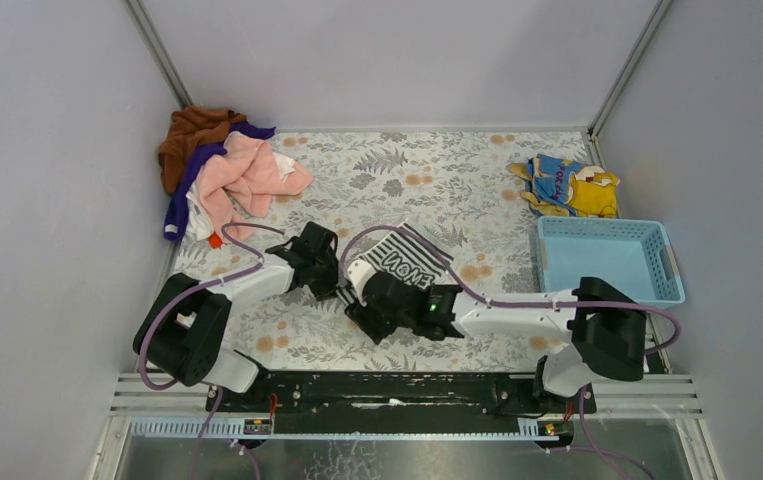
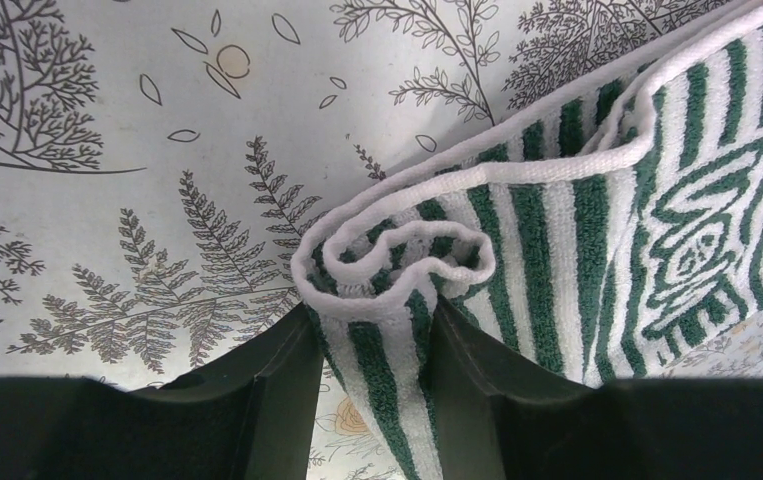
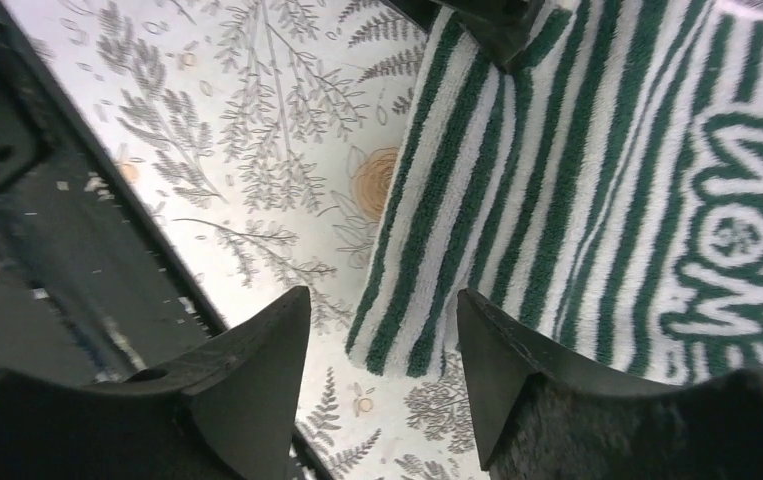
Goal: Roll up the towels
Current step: Roll the towel at the center of the board.
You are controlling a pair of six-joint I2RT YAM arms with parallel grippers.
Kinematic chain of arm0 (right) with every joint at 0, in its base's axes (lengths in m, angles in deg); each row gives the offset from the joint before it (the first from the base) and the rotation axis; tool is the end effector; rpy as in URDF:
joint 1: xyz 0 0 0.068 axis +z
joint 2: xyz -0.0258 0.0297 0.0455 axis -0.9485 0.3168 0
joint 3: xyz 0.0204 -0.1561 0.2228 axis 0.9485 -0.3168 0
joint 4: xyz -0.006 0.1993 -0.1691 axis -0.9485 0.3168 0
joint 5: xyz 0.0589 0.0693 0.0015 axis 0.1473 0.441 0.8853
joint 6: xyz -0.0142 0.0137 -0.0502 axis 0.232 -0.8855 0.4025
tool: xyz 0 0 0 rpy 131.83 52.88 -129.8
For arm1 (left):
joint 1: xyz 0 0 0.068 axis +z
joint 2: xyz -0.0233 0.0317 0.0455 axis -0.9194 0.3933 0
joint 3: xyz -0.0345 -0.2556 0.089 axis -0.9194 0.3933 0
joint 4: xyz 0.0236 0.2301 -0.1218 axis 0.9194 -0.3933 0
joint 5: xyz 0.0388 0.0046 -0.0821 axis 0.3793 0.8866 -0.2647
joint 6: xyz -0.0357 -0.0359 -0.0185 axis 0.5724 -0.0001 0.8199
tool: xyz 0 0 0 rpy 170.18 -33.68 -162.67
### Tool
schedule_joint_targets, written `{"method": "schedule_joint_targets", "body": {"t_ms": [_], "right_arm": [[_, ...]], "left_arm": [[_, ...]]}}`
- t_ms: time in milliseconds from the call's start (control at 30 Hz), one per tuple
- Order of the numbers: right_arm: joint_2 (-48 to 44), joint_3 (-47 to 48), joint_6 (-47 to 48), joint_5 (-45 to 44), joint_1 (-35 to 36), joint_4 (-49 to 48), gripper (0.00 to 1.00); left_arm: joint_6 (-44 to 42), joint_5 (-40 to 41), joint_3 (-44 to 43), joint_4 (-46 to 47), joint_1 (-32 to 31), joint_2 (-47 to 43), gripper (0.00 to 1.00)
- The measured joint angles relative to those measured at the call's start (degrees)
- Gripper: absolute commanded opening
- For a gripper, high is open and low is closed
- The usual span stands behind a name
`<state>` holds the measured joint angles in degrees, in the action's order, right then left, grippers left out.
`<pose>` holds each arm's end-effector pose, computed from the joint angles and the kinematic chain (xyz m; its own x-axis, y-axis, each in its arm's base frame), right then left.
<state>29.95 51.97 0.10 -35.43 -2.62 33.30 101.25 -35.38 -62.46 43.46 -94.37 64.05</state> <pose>0.1221 0.3072 0.2218 -0.4464 -0.4607 -0.7671 -0.8165 0.5604 0.1386 0.2274 -0.1211 0.1501 -0.8650 -0.4497 -0.2226 -0.3433 0.8539 -0.3913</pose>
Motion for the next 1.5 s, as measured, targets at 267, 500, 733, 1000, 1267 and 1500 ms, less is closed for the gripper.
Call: {"method": "schedule_joint_targets", "body": {"t_ms": [267, 500, 733, 1000, 1267, 1500], "right_arm": [[9.4, 5.9, 6.7, -16.7, 8.7, 4.0, 0.60], [17.5, 7.3, 9.0, -23.5, 11.0, 4.7, 0.53], [18.3, 7.2, 10.1, -24.0, 10.3, 3.8, 0.13], [11.3, 1.5, 7.8, -3.5, 1.8, -2.4, 0.07], [6.3, -9.6, -3.6, 24.0, -10.6, -17.8, 0.08], [11.9, -18.0, -19.7, 42.8, -19.6, -41.0, 0.08]], "left_arm": [[-0.1, 0.6, -0.4, -0.3, -0.4, 0.3, 0.40], [-0.1, 0.9, -0.7, -0.5, -0.7, 0.5, 0.41], [-0.1, 1.3, 0.1, -0.7, -0.7, -0.9, 0.54], [0.2, 3.0, 2.1, -4.4, -0.4, -9.6, 0.69], [1.5, 3.3, 3.0, -7.5, 0.3, -20.8, 0.72], [2.8, -0.2, 6.5, -7.1, 0.2, -19.3, 0.70]]}}
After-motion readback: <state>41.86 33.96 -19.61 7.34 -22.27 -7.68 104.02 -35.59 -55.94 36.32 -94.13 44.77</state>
